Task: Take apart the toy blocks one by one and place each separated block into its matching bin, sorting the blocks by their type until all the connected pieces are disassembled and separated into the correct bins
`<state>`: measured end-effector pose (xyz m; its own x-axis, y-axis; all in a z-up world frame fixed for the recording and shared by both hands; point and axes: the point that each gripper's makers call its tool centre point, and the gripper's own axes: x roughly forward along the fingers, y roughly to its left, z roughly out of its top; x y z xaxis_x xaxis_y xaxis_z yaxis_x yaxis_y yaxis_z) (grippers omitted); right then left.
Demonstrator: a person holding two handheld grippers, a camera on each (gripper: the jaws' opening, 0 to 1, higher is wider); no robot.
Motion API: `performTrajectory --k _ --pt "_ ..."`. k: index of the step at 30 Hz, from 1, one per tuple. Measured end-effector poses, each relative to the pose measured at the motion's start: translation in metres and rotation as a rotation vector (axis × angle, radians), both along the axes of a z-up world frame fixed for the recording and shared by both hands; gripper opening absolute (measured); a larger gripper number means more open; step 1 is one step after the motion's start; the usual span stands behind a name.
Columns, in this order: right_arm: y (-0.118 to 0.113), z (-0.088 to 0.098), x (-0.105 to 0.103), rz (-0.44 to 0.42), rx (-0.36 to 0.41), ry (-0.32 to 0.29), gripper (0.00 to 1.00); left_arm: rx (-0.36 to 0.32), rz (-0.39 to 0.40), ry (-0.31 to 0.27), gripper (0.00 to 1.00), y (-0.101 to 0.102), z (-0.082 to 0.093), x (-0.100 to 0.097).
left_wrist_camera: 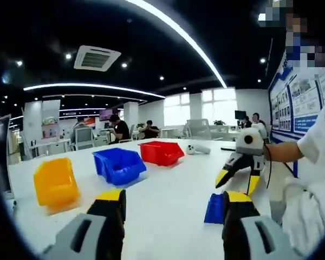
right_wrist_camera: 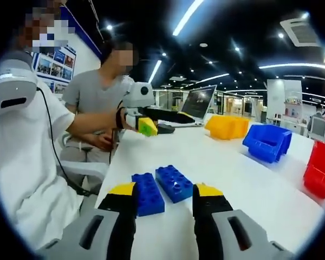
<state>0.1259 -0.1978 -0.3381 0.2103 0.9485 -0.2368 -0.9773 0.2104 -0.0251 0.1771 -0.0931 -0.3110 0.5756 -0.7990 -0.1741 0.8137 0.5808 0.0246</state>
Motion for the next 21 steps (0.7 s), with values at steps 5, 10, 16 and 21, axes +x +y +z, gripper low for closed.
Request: performTrajectory --k 5,10,16,21 --pt "-0.003 0.001 -0.012 0.012 -0.009 0.004 0.41 0.037 -0.075 0.053 0.67 -0.017 -0.022 -0.012" --pt "-0.002 -0.007 -0.019 0.033 -0.034 0.008 0.41 0.074 -0.126 0.075 0.62 -0.032 -0.034 -0.017" --pt "-0.001 -0.012 -0.021 0.041 -0.046 0.014 0.41 0.079 -0.159 0.1 0.57 -0.046 -0.039 -0.02" --pt "0.0 -0.015 -0.02 0.039 -0.053 0.014 0.39 0.079 -0.164 0.101 0.56 -0.049 -0.039 -0.019"
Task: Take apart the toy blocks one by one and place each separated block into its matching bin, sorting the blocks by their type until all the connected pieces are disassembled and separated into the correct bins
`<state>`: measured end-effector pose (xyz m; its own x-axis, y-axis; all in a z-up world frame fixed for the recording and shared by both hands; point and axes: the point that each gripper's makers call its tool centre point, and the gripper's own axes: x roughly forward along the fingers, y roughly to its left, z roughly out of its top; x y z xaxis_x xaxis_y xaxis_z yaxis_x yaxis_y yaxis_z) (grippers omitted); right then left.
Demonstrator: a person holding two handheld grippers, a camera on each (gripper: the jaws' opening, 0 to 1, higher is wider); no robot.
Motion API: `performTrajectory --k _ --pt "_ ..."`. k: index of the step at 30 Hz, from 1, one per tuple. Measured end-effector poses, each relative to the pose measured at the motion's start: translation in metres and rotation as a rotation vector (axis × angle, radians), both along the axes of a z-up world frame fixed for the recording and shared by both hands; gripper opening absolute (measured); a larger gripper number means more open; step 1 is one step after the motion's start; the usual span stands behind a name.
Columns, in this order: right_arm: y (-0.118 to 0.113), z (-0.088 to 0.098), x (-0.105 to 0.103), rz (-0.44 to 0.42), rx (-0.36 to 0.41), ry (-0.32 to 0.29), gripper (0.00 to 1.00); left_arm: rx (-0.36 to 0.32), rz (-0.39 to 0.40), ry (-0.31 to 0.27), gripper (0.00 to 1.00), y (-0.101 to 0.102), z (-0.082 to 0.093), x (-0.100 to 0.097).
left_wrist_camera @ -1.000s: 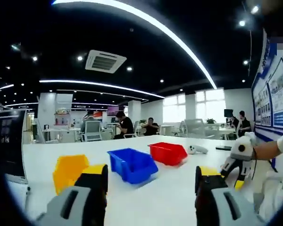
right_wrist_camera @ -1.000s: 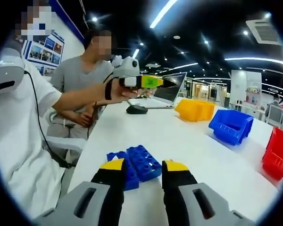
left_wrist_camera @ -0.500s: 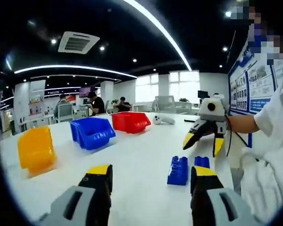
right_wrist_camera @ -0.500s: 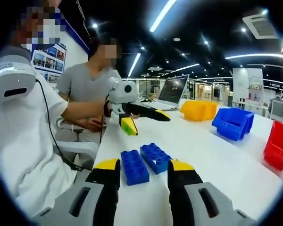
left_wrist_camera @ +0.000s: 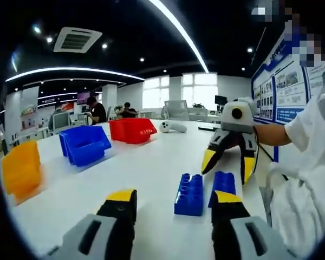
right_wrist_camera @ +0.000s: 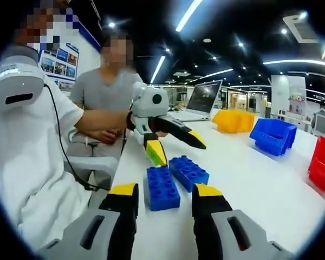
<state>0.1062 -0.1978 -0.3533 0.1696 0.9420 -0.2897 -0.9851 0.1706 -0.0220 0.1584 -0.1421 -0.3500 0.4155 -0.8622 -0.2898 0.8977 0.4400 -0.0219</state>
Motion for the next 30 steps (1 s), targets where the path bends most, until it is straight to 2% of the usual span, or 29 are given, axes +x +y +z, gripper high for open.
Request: performTrajectory --k 4,6,10,14,19,25,30 --pt "0.001 -0.006 -0.001 0.003 -0.032 -0.02 0.35 -0.008 -0.003 0.005 0.56 0.0 0.001 -0.001" --pt "0.0 -0.009 0.0 -0.002 -0.06 -0.042 0.25 -0.017 -0.002 0.006 0.56 0.001 0.002 -0.001" --pt "0.0 -0.01 0.001 0.003 -0.061 -0.048 0.24 -0.037 0.001 0.006 0.56 0.003 0.007 -0.001" --pt "-0.001 -0.007 0.001 0.008 -0.041 -0.049 0.24 -0.049 0.0 0.006 0.56 0.003 0.01 -0.003" --pt "-0.007 0.009 0.002 0.01 0.028 -0.024 0.24 -0.052 -0.009 0.003 0.56 0.003 0.011 -0.007" --pt "-0.028 0.034 0.036 -0.072 0.131 0.028 0.23 -0.025 -0.016 0.002 0.56 0.003 0.004 -0.01" --pt "-0.035 0.057 0.073 -0.152 0.148 0.005 0.23 -0.026 -0.026 0.001 0.56 -0.001 0.003 -0.012"
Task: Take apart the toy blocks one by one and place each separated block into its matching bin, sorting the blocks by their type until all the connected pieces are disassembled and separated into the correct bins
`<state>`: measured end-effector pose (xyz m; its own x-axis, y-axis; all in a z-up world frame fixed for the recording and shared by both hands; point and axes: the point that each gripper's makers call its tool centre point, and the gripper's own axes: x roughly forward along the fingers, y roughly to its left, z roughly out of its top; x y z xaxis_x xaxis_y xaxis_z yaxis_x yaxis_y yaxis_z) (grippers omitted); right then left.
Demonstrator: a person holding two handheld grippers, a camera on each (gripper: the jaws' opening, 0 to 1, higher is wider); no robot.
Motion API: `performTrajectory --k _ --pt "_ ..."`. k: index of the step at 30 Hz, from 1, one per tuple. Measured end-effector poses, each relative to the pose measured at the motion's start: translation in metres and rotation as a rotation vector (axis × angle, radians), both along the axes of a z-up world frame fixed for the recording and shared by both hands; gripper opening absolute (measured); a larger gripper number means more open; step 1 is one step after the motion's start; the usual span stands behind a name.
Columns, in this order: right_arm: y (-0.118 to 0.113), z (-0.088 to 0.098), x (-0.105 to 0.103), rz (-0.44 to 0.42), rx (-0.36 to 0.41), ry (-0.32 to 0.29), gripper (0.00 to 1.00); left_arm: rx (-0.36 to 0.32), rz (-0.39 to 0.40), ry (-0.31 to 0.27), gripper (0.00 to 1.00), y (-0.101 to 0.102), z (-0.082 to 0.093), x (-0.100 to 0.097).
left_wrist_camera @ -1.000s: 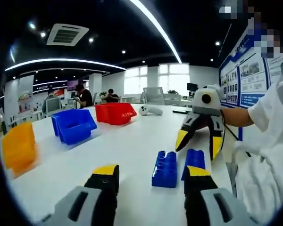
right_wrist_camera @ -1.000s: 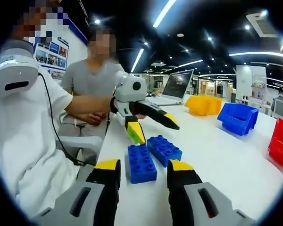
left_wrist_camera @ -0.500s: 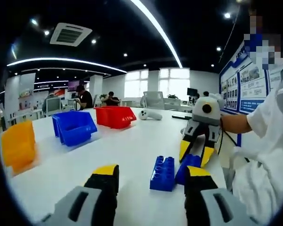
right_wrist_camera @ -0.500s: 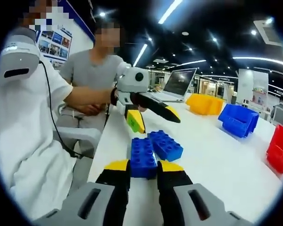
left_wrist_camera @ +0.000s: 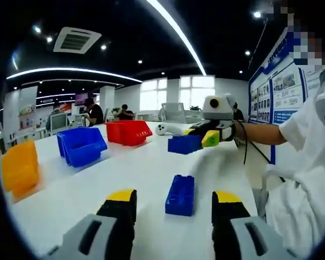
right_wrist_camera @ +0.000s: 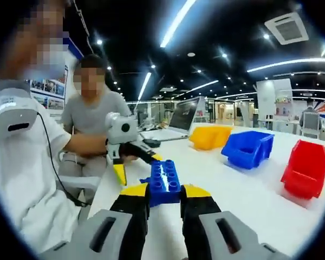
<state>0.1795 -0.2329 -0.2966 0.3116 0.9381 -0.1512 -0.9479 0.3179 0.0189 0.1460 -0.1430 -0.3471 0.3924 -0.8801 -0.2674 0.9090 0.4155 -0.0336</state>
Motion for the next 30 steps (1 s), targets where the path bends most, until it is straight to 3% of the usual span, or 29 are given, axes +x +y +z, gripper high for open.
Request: performTrajectory --k 7,15,23,30 --pt "-0.006 0.039 0.073 -0.176 0.049 0.005 0.23 -0.005 -0.013 -0.002 0.56 -0.004 0.001 -0.002" --pt "0.015 0.049 0.139 -0.296 -0.019 0.036 0.23 -0.012 -0.022 0.004 0.56 -0.007 -0.001 -0.006" --pt "0.045 0.04 0.189 -0.42 -0.151 0.08 0.23 -0.048 -0.006 0.0 0.57 -0.006 0.004 -0.008" --pt "0.064 0.027 0.21 -0.457 -0.251 0.081 0.24 -0.067 -0.012 -0.004 0.57 -0.009 0.011 -0.015"
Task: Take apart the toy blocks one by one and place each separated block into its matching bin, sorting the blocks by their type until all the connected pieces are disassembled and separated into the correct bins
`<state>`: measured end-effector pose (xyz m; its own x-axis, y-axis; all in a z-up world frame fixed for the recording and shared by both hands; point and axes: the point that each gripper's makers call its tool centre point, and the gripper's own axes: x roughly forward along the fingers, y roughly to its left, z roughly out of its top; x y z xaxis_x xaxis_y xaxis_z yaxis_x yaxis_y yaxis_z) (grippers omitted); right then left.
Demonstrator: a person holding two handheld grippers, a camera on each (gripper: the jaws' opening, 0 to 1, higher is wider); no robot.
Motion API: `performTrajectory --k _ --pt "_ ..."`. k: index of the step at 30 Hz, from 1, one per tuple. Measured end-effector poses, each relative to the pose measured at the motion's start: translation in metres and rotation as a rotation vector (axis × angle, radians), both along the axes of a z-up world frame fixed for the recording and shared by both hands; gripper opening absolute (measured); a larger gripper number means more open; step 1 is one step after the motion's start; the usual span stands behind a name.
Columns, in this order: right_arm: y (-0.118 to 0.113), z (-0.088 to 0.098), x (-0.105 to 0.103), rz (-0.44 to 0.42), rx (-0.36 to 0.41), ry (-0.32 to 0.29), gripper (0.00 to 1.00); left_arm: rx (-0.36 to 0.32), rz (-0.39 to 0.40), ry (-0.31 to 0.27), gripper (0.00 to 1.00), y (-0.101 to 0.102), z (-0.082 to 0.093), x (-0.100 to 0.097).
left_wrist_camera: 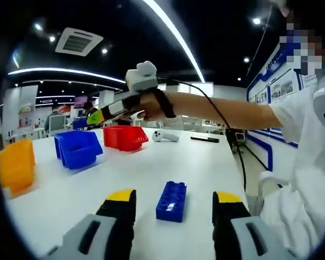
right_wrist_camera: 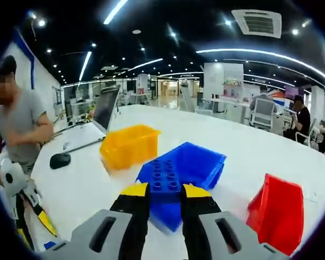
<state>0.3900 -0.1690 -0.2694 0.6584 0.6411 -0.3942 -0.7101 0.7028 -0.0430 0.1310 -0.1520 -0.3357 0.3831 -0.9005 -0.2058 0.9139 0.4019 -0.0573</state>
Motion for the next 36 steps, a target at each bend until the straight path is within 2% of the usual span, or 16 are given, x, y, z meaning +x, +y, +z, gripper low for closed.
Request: performTrajectory --k 2,6,11,16,17,19,20,22,27,32,36 --pt "0.001 -0.006 0.003 -0.008 -0.036 0.01 0.24 -0.001 0.012 -0.01 0.59 0.001 0.002 0.0" --pt "0.004 -0.01 -0.002 -0.009 -0.049 0.012 0.24 -0.001 0.143 -0.025 0.62 0.011 0.006 0.016" --pt "0.0 -0.014 -0.002 -0.04 -0.063 0.022 0.24 0.013 0.239 0.004 0.63 0.025 0.002 0.032" --pt "-0.001 -0.015 -0.003 -0.049 -0.05 0.022 0.25 -0.006 0.238 0.006 0.64 0.023 0.006 0.03" --pt "-0.001 -0.014 -0.003 -0.055 -0.04 0.014 0.31 -0.003 0.236 0.002 0.64 0.023 0.005 0.03" --pt "0.003 -0.007 -0.003 -0.032 -0.01 -0.023 0.56 -0.003 0.231 0.003 0.65 0.022 0.005 0.03" --pt "0.006 -0.003 -0.007 -0.02 0.017 -0.023 0.57 -0.005 0.229 0.004 0.65 0.022 0.005 0.03" --pt "0.003 0.002 -0.012 -0.018 0.034 -0.03 0.52 -0.003 0.22 0.001 0.64 0.021 0.004 0.029" --pt "0.0 0.019 -0.028 0.049 0.094 -0.074 0.54 0.012 0.203 -0.001 0.64 0.018 -0.001 0.028" --pt "-0.017 0.036 -0.056 0.118 0.127 -0.125 0.53 -0.009 0.167 0.015 0.64 0.014 0.0 0.023" --pt "-0.029 0.048 -0.093 0.207 0.172 -0.164 0.53 0.001 0.143 0.005 0.64 0.011 -0.001 0.02"
